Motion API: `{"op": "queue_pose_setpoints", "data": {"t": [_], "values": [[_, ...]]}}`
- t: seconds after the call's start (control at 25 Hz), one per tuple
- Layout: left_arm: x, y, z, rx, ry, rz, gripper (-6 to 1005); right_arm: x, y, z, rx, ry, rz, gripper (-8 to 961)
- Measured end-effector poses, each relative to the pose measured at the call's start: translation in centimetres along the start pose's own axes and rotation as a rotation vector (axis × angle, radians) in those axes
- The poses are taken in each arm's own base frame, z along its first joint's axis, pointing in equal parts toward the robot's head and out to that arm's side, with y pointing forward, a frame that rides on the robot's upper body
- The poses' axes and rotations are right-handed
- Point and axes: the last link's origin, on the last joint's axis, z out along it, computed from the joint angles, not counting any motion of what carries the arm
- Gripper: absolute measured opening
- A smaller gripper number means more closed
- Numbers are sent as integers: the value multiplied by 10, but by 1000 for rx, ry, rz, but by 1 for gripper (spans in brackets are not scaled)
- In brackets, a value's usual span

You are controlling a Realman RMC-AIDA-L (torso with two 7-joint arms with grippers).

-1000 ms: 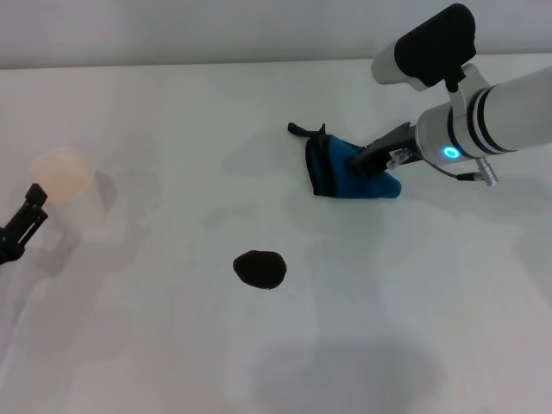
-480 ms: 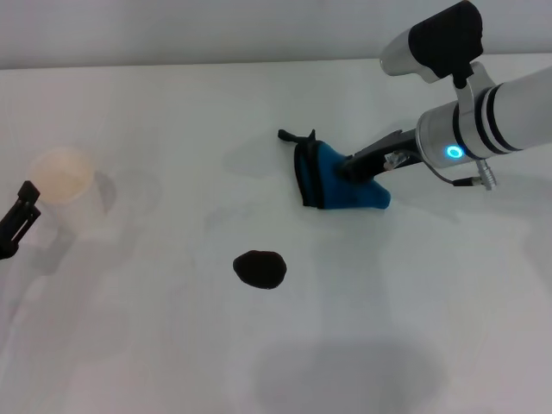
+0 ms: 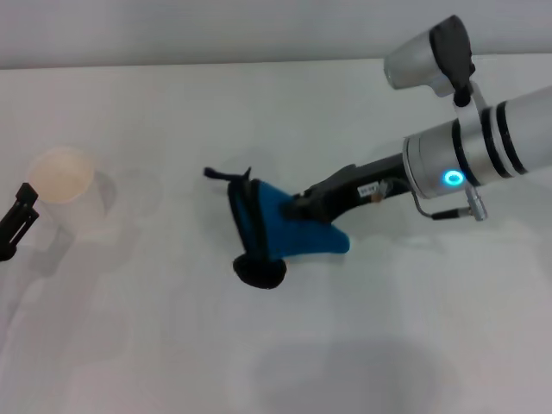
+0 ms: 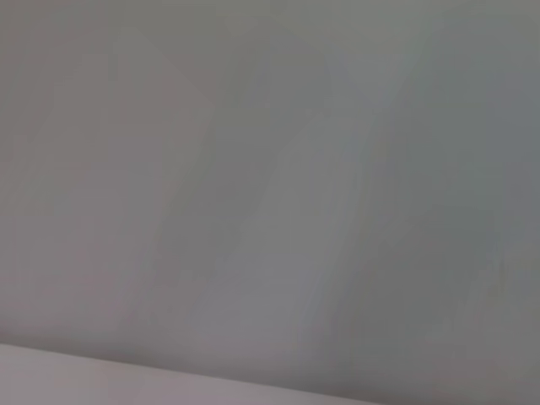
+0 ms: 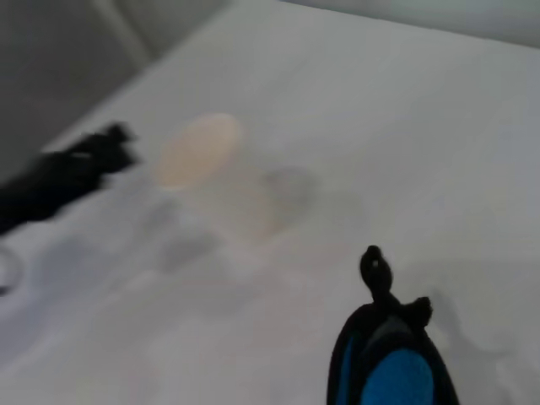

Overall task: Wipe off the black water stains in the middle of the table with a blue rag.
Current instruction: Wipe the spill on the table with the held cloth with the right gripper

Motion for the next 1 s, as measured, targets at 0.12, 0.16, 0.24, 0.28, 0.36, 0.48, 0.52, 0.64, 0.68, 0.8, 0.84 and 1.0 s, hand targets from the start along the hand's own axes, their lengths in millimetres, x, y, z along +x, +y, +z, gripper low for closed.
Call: {"op": "queue_pose_setpoints", "data": {"t": [0.12, 0.16, 0.24, 0.28, 0.36, 0.48, 0.52, 0.64, 0.68, 0.8, 0.84, 1.0], "values": [[0, 0, 0, 0, 1, 0, 876, 6, 11, 1, -78, -2, -7, 92], [0, 0, 0, -1, 1, 0, 876, 9, 14, 1, -96, 1, -8, 92], [0, 0, 1, -2, 0, 1, 876, 16, 18, 5, -116, 13, -10, 92], [0, 1, 1, -3, -1, 1, 876, 20, 20, 7, -121, 19, -14, 91], [0, 1, 2, -5, -2, 2, 876, 27, 22, 13, -117, 37, -33, 91], [1, 1, 2, -4, -2, 2, 876, 36, 23, 22, -84, 48, -58, 91], [1, 1, 3, -4, -1, 2, 876, 39, 23, 26, -69, 49, -66, 91], [1, 1, 3, -6, 1, 2, 876, 46, 23, 34, -37, 60, -85, 91], [1, 1, 3, -7, 3, 2, 876, 47, 23, 36, -29, 62, -89, 91], [2, 1, 3, -8, 6, 2, 876, 51, 26, 41, -20, 68, -99, 91], [2, 1, 3, -9, 6, 2, 876, 52, 27, 44, -21, 72, -104, 91], [2, 2, 3, -10, 6, 3, 876, 54, 30, 50, -5, 71, -119, 91]]}}
